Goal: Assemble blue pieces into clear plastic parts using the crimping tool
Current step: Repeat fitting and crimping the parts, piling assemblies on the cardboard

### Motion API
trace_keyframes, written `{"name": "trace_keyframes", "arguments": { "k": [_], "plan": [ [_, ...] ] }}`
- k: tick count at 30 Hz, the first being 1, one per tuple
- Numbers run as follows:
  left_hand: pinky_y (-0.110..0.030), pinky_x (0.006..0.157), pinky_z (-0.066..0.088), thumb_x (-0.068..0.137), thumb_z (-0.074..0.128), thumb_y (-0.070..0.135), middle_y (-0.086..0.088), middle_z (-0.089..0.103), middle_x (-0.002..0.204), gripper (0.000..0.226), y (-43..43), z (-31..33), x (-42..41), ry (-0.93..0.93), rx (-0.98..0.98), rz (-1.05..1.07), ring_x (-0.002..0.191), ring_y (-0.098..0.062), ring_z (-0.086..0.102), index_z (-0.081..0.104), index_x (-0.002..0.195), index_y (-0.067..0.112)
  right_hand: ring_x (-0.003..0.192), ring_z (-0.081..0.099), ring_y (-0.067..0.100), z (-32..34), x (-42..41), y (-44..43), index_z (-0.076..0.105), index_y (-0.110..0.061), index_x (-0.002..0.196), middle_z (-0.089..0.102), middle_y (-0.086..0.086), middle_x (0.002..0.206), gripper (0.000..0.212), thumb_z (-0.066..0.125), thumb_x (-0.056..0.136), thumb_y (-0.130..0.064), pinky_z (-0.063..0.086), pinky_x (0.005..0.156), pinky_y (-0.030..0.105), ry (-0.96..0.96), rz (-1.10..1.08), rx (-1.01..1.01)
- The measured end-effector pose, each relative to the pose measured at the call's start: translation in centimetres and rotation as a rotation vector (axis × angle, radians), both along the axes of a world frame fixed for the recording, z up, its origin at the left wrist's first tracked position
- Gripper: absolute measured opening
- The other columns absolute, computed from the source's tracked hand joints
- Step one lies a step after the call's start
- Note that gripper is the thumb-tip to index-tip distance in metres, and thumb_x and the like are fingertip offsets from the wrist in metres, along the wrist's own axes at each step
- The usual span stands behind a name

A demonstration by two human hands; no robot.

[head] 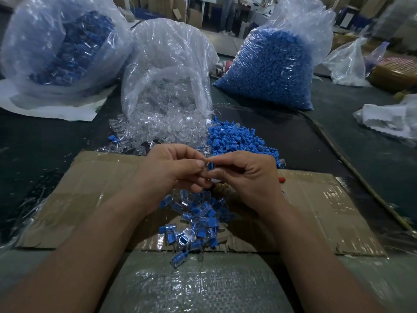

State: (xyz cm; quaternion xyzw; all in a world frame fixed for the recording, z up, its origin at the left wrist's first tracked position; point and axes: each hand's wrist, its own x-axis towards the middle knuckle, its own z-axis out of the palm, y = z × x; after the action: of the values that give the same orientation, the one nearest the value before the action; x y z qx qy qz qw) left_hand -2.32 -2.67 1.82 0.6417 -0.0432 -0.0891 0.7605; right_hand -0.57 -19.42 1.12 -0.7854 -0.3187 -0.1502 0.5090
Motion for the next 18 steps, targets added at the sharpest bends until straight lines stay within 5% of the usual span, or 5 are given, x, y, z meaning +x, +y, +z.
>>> {"name": "trace_keyframes", "arguments": {
  "k": [9,18],
  "plan": [
    [-0.021,0.047,0.053,0.059,0.066,0.008,-0.015,0.069,0.065,0.020,-0.14,0.32,-0.17,0.006,0.047,0.024,0.056,-0.021,0.067,0.060,0.077,0.001,0.079,0.066,0.006,0.06,0.05,-0.09,0.066,-0.009,0.100,0.066,-0.004,0.084,0.033,0.075,0.068,-0.008,0.053,0.072,0.017,-0.029,-0.007,-0.055],
    [-0.020,0.045,0.052,0.074,0.062,-0.010,-0.010,0.067,0.056,0.014,-0.20,0.36,-0.13,-0.030,0.135,0.067,0.048,-0.015,0.063,0.062,0.070,0.003,0.079,0.067,0.010,0.03,-0.05,0.02,0.070,-0.002,0.096,0.070,0.004,0.087,0.025,0.073,0.071,-0.003,0.056,0.074,0.025,-0.046,0.004,-0.094]
  ]
}}
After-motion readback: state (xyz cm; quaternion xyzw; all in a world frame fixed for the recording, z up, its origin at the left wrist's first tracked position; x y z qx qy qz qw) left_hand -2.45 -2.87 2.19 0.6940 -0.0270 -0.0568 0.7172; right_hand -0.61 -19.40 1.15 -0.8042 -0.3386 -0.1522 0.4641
